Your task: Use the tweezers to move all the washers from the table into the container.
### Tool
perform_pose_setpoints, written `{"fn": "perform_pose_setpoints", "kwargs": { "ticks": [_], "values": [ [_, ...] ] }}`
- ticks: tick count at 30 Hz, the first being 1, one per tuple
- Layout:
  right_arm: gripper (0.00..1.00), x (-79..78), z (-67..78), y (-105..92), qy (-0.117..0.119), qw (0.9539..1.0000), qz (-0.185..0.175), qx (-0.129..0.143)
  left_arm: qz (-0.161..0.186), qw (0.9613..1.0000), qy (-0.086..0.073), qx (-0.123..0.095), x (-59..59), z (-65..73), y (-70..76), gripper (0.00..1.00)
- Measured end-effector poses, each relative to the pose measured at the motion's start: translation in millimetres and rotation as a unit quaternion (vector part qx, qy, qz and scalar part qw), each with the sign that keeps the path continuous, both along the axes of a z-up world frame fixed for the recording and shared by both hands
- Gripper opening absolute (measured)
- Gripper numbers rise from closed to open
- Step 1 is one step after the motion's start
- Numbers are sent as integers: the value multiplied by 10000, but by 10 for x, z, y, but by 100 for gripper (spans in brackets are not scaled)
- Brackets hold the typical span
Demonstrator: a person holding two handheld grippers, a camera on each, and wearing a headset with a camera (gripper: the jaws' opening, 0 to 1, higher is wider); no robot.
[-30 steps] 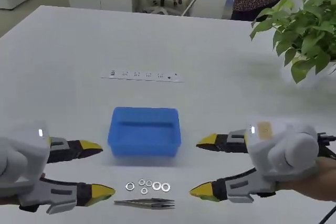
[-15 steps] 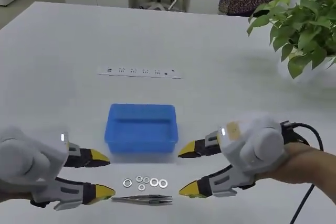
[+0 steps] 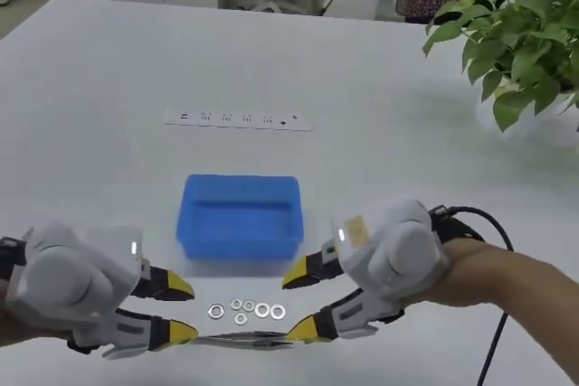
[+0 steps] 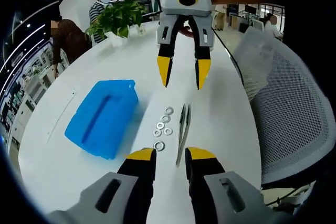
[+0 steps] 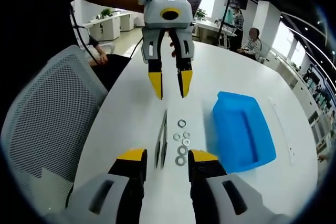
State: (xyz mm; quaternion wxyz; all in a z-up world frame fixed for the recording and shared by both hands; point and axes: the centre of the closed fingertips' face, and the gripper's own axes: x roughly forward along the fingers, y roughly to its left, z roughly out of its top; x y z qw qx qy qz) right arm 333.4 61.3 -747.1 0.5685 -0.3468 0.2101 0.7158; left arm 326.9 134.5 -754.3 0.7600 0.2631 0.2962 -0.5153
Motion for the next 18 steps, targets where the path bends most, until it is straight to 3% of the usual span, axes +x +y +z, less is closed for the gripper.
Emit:
{"fn": "perform_pose_setpoints", "kwargs": {
  "ticks": [6, 18],
  "values": [
    [30, -33, -79, 92, 70, 9999, 93, -75, -163, 9997, 81, 170, -15, -103, -25, 24],
    [24, -111, -370, 167, 83, 9989, 227, -397, -344, 9975, 179, 591, -23, -316, 1, 16]
  ]
}}
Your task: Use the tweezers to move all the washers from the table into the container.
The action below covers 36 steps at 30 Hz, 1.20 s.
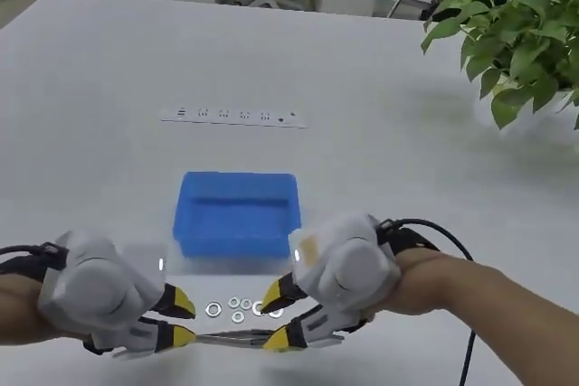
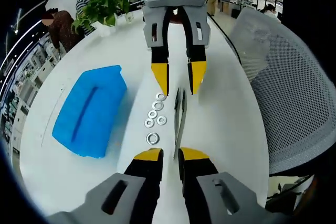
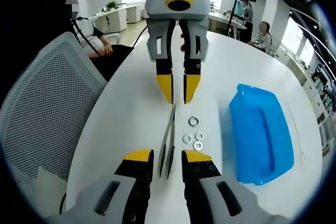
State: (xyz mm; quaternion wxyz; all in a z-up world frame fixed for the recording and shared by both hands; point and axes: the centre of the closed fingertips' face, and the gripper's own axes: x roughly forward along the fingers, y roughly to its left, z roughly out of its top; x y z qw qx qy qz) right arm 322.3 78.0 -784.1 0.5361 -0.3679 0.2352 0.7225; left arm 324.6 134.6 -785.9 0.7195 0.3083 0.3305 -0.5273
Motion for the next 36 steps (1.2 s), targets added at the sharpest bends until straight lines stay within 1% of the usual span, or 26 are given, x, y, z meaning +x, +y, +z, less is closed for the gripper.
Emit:
{"fn": "perform_pose_setpoints", "kwargs": {
  "ticks": [2, 8, 11, 13, 16, 18, 19, 22, 24, 29, 31, 36],
  "values": [
    [24, 14, -43, 15, -54, 10000, -8, -23, -20, 10000, 26, 46, -4, -27, -4, 16],
    [20, 4, -129, 35, 1, 9999, -13, -106, -93, 9998, 100, 153, -23, -108, -22, 15],
    [18, 5, -161, 35, 7, 9999, -30, -132, -167, 9997, 90, 177, -32, -131, -30, 12],
    [17, 16, -193, 27, -36, 9999, -28, -167, -170, 9996, 109, 190, -36, -153, -33, 12],
    [17, -12, -210, 15, 17, 9998, -18, -182, -179, 9995, 119, 215, -41, -172, -41, 11],
    [17, -16, -230, 4, -7, 9998, -6, -201, -195, 9995, 114, 241, -50, -186, -46, 11],
    [16, -24, -213, 35, 31, 10000, -9, -95, -158, 9996, 122, 199, -44, -177, -52, 11],
    [15, -10, -207, 22, 20, 9999, -70, -117, -130, 9997, 139, 151, -39, -176, -62, 10],
    [14, -10, -207, 20, 15, 9999, -77, -111, -167, 9997, 140, 148, -44, -178, -68, 7],
    [13, 7, -207, 17, -21, 9999, -113, -96, -166, 9997, 141, 140, -35, -175, -65, 7],
    [13, 11, -210, 14, -19, 9999, -138, -97, -104, 9997, 179, 118, -30, -176, -61, 7],
    [13, 15, -211, 6, -16, 9998, -166, -93, -176, 9996, 144, 149, -50, -176, -68, 7]
  ]
}}
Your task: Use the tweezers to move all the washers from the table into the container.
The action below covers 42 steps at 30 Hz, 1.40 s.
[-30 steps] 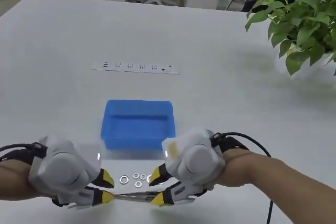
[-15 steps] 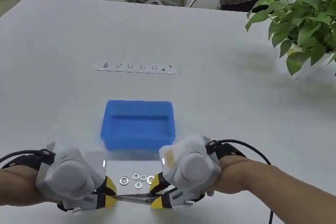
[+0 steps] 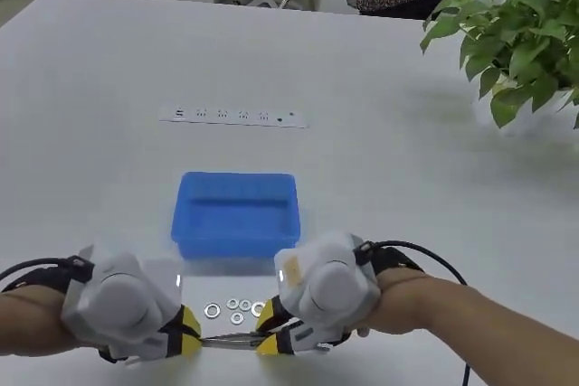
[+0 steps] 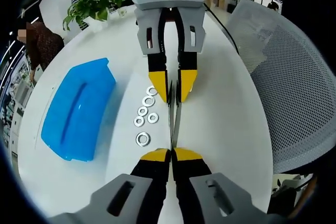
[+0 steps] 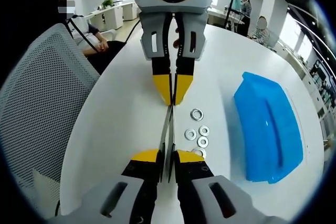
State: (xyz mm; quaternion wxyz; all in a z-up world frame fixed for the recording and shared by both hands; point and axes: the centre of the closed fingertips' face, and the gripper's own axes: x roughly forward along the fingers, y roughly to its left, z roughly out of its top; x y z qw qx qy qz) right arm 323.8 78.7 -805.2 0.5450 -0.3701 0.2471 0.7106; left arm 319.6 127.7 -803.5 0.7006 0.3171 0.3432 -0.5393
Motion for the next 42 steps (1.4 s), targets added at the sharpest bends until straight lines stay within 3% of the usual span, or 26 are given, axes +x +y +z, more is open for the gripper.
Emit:
{"fn": "perform_pose_setpoints", "kwargs": {
  "ticks": [5, 12, 19, 22, 28, 31, 42],
  "values": [
    [13, -2, -4, 0, 0, 10000, -16, 2, 122, 9998, 142, -37, -31, 4, -1, 6],
    [13, -5, -6, 1, -5, 10000, -18, -4, 135, 9998, 110, -121, -45, 77, -1, 6],
    [13, -6, -13, 0, -35, 10000, 20, -34, 58, 9999, -62, -146, -50, 193, -20, 6],
    [13, -8, -14, -5, -43, 10000, 30, -42, 73, 9998, -14, -184, -54, 251, -39, 6],
    [12, -3, -11, -7, -29, 10000, -49, -45, 3, 9996, -138, -259, -35, 401, -87, 6],
    [11, 4, 5, -9, 71, 9998, -201, -21, -25, 9995, -182, -272, -32, 474, -114, 6],
    [10, 28, 129, 49, 97, 9991, -336, 221, -114, 9985, -378, -379, 10, 758, -178, 6]
  ]
}}
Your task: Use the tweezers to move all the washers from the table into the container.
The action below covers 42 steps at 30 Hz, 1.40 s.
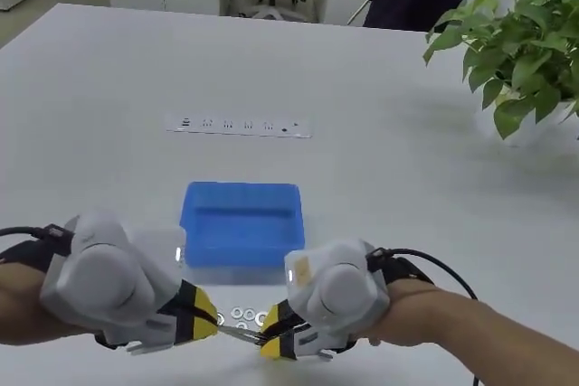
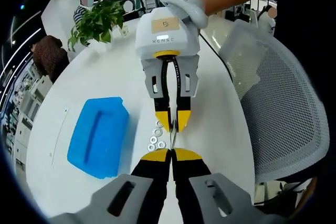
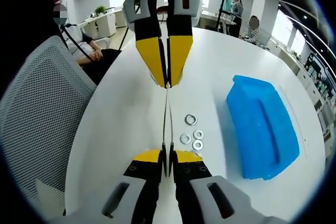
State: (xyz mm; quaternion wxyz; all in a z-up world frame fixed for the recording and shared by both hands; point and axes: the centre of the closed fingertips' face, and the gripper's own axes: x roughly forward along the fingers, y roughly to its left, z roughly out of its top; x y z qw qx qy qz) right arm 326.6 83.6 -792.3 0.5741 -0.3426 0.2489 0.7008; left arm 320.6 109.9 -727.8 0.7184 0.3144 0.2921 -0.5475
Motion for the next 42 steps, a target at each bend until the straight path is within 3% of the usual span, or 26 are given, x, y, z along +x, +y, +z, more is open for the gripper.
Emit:
{"fn": "perform_pose_setpoints", "kwargs": {
  "ticks": [12, 32, 42],
  "values": [
    [10, -5, 142, 155, 6, 9992, -43, 392, -128, 9995, -198, -197, 28, 314, -93, 6],
    [10, -76, 98, 231, 44, 9984, -89, 553, -271, 9979, -184, -556, 7, 343, -283, 5],
    [10, -96, 84, 204, 5, 9980, -75, 628, -282, 9959, -200, -841, -7, 346, -406, 5]
  ]
}}
